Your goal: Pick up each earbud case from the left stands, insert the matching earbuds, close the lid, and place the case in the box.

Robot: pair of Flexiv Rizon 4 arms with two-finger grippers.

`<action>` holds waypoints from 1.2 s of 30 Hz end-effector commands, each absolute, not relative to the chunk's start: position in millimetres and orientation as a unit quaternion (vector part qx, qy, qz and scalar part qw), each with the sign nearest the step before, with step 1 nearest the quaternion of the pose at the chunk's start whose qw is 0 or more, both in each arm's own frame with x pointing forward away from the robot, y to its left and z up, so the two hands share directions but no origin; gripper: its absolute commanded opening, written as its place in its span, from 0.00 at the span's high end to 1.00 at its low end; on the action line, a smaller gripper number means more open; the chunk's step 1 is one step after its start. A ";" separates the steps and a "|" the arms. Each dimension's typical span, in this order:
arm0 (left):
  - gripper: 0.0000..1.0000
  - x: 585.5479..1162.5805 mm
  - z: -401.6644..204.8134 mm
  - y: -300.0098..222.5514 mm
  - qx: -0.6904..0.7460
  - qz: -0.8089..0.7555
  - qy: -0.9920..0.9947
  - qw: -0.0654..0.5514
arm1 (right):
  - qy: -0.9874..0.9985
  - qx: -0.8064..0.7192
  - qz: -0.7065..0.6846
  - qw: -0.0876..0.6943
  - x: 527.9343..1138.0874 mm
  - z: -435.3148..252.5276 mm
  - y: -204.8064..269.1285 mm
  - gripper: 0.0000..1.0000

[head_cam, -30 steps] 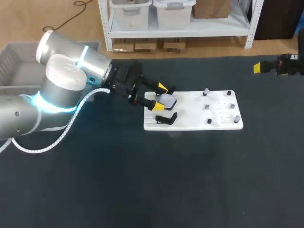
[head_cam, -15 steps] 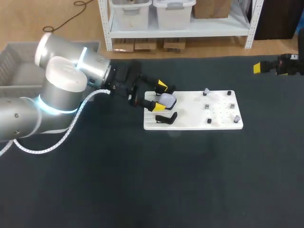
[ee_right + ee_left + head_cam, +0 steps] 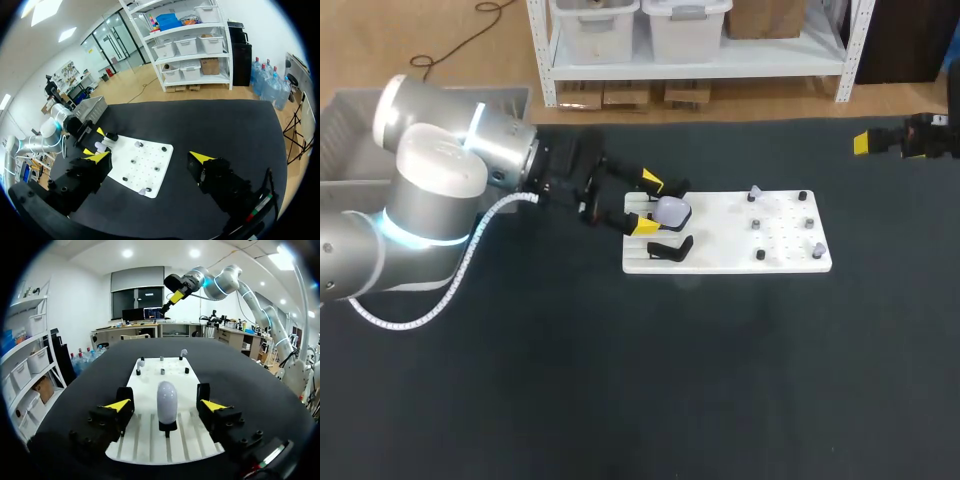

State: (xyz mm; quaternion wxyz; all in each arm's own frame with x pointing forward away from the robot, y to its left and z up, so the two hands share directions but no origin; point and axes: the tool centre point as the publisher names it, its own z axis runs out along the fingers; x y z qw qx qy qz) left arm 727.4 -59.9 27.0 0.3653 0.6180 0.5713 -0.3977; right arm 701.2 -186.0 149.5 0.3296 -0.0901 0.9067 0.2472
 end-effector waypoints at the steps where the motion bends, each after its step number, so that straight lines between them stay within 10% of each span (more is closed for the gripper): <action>1: 0.24 721.8 25.8 -59.5 0.615 -0.395 0.574 0.370 | 0.907 -0.090 0.246 0.330 700.8 149.8 -185.8 0.00; 21: 0.26 730.9 12.1 -68.2 0.623 -0.387 0.578 0.357 | 0.907 -0.090 0.246 0.330 700.8 149.8 -185.8 0.00; 36: 0.45 731.6 12.1 -70.5 0.623 -0.391 0.577 0.355 | 0.907 -0.090 0.246 0.330 700.8 149.8 -185.8 0.00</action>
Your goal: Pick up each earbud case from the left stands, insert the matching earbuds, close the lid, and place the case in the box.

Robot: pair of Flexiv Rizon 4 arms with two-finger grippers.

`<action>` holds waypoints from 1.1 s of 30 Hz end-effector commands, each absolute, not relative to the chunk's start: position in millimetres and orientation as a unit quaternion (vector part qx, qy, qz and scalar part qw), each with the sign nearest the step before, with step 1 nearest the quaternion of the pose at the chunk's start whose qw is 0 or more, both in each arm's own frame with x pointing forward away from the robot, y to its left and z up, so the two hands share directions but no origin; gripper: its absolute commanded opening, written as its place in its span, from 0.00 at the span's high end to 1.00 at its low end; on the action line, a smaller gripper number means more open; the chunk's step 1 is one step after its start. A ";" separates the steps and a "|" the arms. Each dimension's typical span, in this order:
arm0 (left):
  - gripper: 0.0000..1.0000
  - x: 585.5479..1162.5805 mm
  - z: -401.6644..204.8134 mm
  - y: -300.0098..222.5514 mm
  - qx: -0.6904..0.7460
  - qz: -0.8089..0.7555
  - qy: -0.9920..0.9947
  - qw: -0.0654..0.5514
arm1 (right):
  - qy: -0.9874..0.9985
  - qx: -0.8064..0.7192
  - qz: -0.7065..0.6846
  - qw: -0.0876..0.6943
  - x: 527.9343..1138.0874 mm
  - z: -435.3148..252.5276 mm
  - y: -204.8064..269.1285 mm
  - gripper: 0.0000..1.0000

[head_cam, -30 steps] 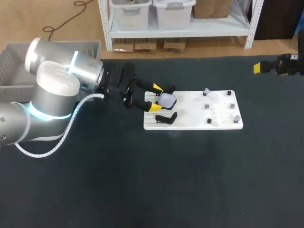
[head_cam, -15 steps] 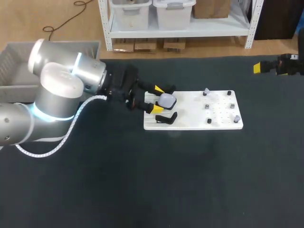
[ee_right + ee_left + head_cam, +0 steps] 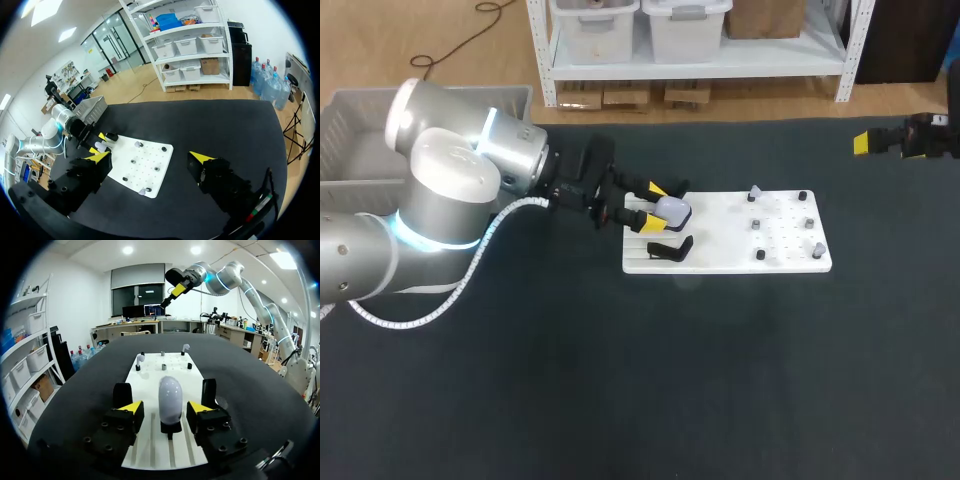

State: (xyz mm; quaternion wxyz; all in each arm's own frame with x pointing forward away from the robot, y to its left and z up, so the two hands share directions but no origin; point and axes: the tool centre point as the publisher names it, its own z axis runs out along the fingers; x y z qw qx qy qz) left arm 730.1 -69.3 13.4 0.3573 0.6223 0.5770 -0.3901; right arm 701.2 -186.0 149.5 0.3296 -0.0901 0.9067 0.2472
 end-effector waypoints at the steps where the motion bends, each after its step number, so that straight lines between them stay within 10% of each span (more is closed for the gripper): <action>1: 0.45 731.6 11.9 -70.6 0.623 -0.391 0.577 0.355 | 0.907 -0.090 0.246 0.330 700.8 149.8 -185.8 0.00; 33: 0.51 730.4 8.5 -76.6 0.623 -0.387 0.581 0.353 | 0.907 -0.090 0.246 0.330 700.8 149.8 -185.8 0.00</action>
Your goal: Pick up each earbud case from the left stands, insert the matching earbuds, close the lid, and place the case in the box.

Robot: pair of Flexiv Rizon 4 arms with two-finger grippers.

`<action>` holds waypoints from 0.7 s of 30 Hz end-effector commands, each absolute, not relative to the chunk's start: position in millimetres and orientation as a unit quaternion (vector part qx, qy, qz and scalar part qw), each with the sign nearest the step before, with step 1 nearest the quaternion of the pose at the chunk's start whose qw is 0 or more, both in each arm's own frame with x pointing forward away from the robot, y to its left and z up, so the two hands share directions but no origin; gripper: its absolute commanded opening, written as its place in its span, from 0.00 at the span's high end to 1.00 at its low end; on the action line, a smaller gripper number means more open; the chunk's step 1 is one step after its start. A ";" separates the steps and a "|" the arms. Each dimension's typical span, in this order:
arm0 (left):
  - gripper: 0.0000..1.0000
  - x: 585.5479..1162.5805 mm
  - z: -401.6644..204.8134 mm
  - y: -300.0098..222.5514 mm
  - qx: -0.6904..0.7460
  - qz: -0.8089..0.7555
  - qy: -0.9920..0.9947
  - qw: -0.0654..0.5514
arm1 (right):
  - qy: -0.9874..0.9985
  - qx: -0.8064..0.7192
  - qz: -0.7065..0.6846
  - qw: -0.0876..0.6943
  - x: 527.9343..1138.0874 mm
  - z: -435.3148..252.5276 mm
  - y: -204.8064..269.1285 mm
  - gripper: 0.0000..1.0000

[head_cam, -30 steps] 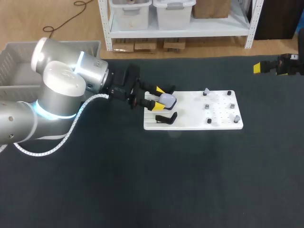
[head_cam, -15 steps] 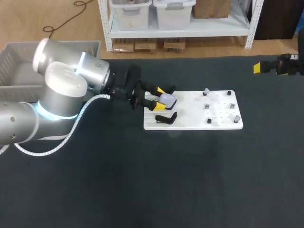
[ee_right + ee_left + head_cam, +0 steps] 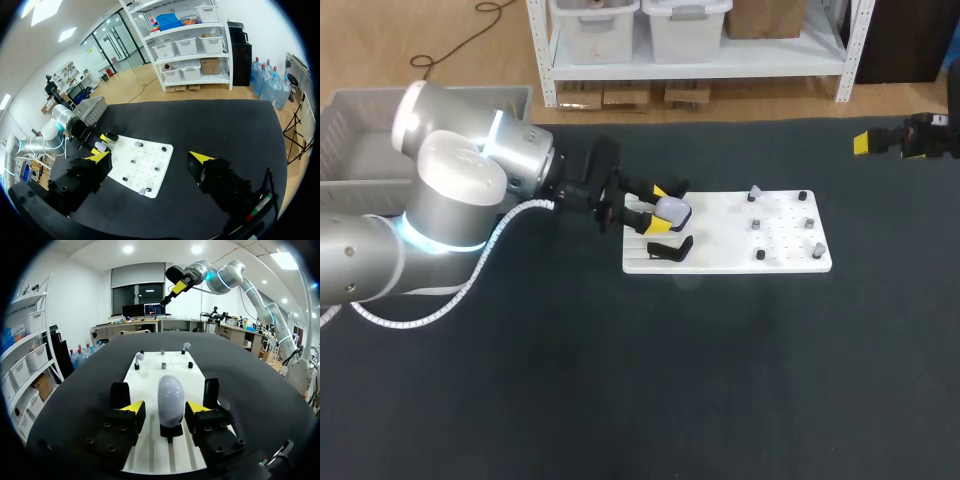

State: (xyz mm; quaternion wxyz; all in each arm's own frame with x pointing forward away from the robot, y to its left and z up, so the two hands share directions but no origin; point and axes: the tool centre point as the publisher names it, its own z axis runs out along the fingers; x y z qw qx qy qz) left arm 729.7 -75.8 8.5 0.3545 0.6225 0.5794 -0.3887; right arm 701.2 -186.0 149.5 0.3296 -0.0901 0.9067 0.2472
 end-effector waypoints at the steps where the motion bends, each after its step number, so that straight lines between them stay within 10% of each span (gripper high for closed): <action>1: 0.51 730.5 8.5 -76.6 0.623 -0.387 0.581 0.354 | 0.907 -0.090 0.246 0.330 700.8 149.8 -185.8 0.00; 17: 0.55 729.7 7.8 -79.4 0.624 -0.386 0.580 0.354 | 0.907 -0.090 0.246 0.330 700.8 149.8 -185.8 0.00; 21: 0.75 729.7 7.5 -79.7 0.625 -0.384 0.580 0.354 | 0.907 -0.090 0.246 0.330 700.8 149.8 -185.8 0.00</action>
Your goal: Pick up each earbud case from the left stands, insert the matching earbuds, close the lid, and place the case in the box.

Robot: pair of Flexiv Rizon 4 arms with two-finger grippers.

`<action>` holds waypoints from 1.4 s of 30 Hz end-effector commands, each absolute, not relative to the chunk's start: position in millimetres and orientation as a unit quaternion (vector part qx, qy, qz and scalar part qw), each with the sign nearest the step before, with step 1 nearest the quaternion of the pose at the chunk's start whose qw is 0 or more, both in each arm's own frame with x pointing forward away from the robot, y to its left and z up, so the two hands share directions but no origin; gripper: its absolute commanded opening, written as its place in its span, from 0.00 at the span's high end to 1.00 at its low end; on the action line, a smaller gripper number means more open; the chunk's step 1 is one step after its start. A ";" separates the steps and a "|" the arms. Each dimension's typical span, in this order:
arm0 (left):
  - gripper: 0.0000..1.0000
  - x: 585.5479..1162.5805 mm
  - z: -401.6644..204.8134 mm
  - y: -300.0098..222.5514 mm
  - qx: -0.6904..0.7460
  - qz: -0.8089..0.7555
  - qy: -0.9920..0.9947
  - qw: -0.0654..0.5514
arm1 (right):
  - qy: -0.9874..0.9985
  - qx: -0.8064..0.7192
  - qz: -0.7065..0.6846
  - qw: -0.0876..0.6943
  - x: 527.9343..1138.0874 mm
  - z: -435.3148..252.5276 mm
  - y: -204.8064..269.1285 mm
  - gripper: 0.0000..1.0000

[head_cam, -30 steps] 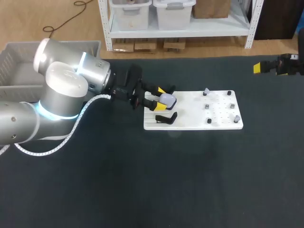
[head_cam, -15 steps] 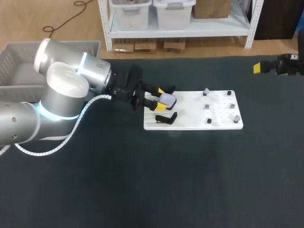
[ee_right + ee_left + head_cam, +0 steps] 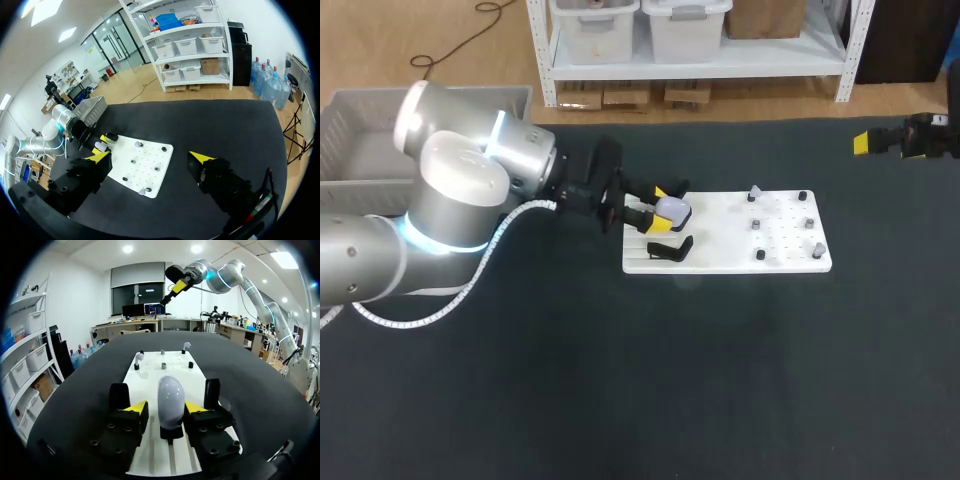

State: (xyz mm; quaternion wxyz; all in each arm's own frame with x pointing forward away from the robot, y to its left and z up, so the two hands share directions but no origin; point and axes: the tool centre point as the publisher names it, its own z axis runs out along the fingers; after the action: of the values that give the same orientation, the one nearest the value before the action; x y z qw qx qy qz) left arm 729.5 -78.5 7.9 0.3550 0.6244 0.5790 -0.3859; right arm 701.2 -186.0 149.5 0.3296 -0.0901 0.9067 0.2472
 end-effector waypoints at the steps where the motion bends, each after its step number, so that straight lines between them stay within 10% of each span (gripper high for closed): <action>1: 0.80 729.7 7.4 -79.7 0.625 -0.384 0.580 0.354 | 0.907 -0.090 0.246 0.330 700.8 149.8 -185.8 0.00; 4: 1.00 729.9 7.5 -78.9 0.623 -0.381 0.582 0.358 | 0.907 -0.090 0.246 0.330 700.8 149.8 -185.8 0.00; 42: 1.00 690.7 92.2 -69.7 0.576 -0.475 0.507 0.432 | 0.907 -0.090 0.246 0.330 700.8 149.8 -185.8 0.00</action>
State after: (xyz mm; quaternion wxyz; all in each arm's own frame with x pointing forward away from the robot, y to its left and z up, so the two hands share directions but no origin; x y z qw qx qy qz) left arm 693.5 -70.2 92.0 0.4290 0.5771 0.5053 -0.4771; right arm 701.2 -186.0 149.5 0.3296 -0.0901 0.9067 0.2472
